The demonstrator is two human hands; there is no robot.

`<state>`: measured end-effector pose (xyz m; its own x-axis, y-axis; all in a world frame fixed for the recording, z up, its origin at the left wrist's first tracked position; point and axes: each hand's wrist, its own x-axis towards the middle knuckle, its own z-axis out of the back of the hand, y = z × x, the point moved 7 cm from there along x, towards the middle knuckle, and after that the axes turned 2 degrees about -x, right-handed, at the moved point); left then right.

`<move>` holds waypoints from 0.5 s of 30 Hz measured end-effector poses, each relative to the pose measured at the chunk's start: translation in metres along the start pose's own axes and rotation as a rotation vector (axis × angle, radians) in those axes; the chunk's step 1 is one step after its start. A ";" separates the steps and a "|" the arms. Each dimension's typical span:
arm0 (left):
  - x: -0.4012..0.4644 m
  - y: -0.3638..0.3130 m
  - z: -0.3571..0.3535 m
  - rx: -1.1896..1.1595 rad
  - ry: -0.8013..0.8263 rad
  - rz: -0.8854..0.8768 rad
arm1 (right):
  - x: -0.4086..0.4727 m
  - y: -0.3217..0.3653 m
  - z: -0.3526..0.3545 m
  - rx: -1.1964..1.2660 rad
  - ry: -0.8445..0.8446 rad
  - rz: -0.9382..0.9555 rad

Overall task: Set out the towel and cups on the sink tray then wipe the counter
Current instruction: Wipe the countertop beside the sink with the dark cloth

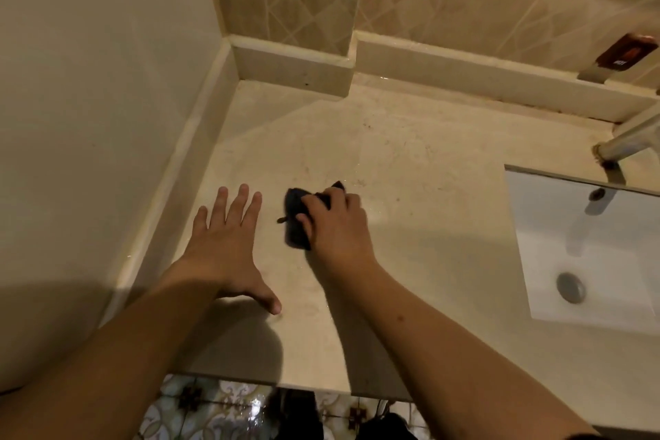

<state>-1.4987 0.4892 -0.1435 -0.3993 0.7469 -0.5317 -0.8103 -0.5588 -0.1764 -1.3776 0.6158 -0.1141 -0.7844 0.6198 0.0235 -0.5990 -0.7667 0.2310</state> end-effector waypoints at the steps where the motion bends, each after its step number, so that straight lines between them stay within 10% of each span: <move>1: 0.000 0.000 0.000 -0.010 -0.007 -0.008 | 0.000 -0.021 0.005 -0.006 -0.004 -0.065; 15: -0.003 -0.021 0.010 0.100 0.119 0.025 | -0.111 -0.305 0.081 0.057 -0.153 -0.794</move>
<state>-1.4844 0.5028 -0.1301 -0.3713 0.6817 -0.6304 -0.8417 -0.5337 -0.0814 -1.0948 0.7937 -0.1087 -0.0958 0.9947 -0.0365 -0.9554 -0.0816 0.2839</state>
